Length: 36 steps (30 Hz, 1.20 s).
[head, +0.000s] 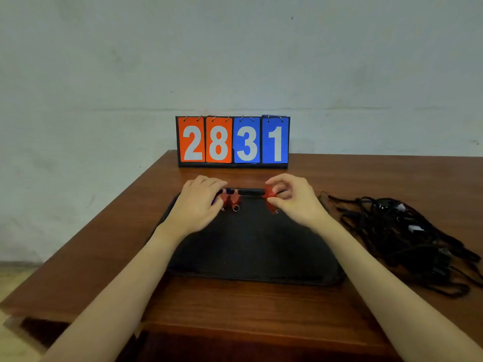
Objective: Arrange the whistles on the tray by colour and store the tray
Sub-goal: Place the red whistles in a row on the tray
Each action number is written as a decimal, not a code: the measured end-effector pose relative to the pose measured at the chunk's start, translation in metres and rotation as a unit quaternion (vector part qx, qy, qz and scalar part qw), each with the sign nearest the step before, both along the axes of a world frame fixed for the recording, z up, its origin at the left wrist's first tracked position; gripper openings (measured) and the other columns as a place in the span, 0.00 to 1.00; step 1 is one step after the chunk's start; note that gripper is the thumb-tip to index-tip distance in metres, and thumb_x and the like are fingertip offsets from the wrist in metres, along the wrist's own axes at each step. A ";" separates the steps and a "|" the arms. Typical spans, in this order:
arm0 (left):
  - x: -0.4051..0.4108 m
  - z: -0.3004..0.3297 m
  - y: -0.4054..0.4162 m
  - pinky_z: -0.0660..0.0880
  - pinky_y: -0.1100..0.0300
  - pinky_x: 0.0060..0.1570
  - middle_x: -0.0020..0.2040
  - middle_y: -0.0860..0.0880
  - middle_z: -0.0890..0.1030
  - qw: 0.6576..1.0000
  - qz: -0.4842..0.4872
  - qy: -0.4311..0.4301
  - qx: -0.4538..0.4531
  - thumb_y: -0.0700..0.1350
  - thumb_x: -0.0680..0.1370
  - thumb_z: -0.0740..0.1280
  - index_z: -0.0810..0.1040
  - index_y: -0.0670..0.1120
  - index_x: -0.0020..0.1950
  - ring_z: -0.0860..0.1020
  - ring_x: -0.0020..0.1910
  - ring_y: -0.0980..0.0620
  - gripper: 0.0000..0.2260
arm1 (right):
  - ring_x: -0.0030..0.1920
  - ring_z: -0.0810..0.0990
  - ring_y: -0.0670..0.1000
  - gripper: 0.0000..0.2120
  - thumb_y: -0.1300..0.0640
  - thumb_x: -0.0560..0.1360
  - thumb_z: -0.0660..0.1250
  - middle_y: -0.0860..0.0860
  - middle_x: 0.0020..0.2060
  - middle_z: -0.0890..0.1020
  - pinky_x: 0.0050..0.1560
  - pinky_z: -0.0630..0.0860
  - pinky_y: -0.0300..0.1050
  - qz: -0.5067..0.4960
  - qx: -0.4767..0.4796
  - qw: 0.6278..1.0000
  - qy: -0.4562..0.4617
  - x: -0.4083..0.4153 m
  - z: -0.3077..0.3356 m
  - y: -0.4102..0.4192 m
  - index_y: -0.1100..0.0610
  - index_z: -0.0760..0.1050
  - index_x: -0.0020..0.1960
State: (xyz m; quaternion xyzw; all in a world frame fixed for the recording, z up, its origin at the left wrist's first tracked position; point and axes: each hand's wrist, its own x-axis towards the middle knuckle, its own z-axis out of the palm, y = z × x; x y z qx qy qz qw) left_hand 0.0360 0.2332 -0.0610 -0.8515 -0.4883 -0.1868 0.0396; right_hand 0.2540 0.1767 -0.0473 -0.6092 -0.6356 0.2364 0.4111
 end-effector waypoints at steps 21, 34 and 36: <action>-0.015 -0.001 0.001 0.63 0.54 0.68 0.68 0.49 0.74 0.997 0.007 -0.067 0.030 0.49 0.81 0.59 0.70 0.48 0.70 0.69 0.68 0.51 0.17 | 0.50 0.78 0.48 0.12 0.63 0.74 0.69 0.56 0.54 0.81 0.49 0.73 0.40 -0.014 -0.146 0.989 0.001 -0.035 -0.008 0.048 0.60 0.77 0.57; -0.009 -0.004 -0.002 0.63 0.53 0.68 0.68 0.49 0.74 0.998 -0.013 -0.062 0.018 0.49 0.81 0.60 0.71 0.48 0.70 0.69 0.68 0.52 0.17 | 0.68 0.71 0.51 0.17 0.58 0.79 0.63 0.51 0.67 0.74 0.69 0.66 0.48 0.083 0.000 0.943 -0.322 -0.035 -0.016 0.023 0.56 0.72 0.68; -0.007 -0.004 -0.002 0.62 0.53 0.68 0.68 0.49 0.73 0.998 -0.010 -0.056 0.013 0.49 0.81 0.60 0.70 0.48 0.70 0.68 0.68 0.51 0.17 | 0.70 0.69 0.52 0.19 0.56 0.80 0.61 0.51 0.69 0.73 0.71 0.65 0.53 0.093 -0.017 0.935 -0.340 -0.037 -0.020 0.021 0.56 0.70 0.70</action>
